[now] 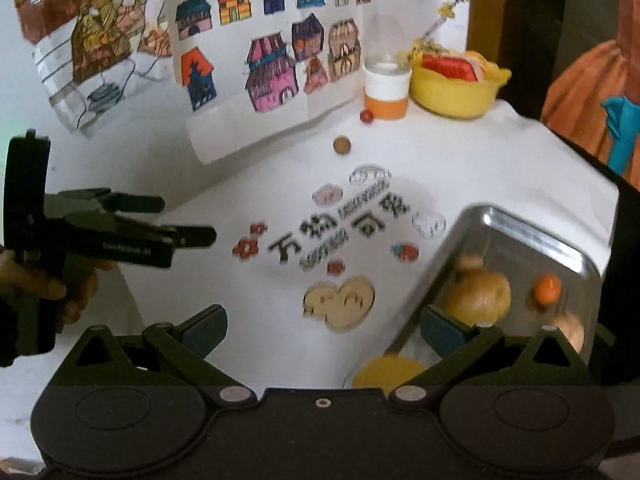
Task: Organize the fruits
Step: 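Move both open tools from the tray toward the fruits beside the glass jar, then close right tool on the red cherry tomato while left tool closes on the small brown fruit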
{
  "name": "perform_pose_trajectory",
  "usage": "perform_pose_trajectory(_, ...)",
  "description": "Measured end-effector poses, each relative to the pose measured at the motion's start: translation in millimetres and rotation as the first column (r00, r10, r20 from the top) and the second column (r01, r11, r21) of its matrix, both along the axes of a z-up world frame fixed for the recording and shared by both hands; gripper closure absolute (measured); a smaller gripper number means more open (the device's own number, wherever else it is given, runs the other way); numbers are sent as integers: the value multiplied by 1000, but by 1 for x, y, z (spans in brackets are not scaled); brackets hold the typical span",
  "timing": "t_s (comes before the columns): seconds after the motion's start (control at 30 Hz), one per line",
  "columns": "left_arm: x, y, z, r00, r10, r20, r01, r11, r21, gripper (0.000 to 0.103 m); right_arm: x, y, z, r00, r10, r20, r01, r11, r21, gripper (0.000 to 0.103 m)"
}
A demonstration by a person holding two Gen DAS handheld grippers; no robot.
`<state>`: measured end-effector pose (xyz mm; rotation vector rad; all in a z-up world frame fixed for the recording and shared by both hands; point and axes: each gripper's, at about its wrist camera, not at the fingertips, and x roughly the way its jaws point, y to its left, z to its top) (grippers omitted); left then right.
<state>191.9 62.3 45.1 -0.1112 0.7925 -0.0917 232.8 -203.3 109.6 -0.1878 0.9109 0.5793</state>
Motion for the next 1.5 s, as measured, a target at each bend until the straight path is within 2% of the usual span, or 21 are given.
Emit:
perform_pose_trajectory(0.37,52,-13,5,998,-26,57,28,999,-25,0,91,24,27,997,16,71,-17,1000,19,1)
perform_pose_trajectory(0.5,71,-24,6,996,-52,73,54,998,-25,1,130,36,28,998,30,50,-32,999,23,1)
perform_pose_trajectory(0.63,87,-32,3,995,-64,72,67,997,-34,0,174,42,20,999,-45,-2,45,999,27,1)
perform_pose_trajectory(0.8,103,-35,-5,996,-58,64,59,998,-26,0,211,50,12,996,-84,-10,85,994,63,1)
perform_pose_trajectory(1.07,126,-35,-16,997,-19,80,18,1000,10,0,232,63,-13,994,23,109,-37,990,137,1)
perform_pose_trajectory(1.27,145,-41,-25,994,-20,111,14,998,56,0,261,58,-39,994,32,106,-55,972,230,1)
perform_pose_trajectory(1.5,160,-50,-39,989,-51,135,37,994,102,1,288,69,-70,997,42,70,-59,963,262,1)
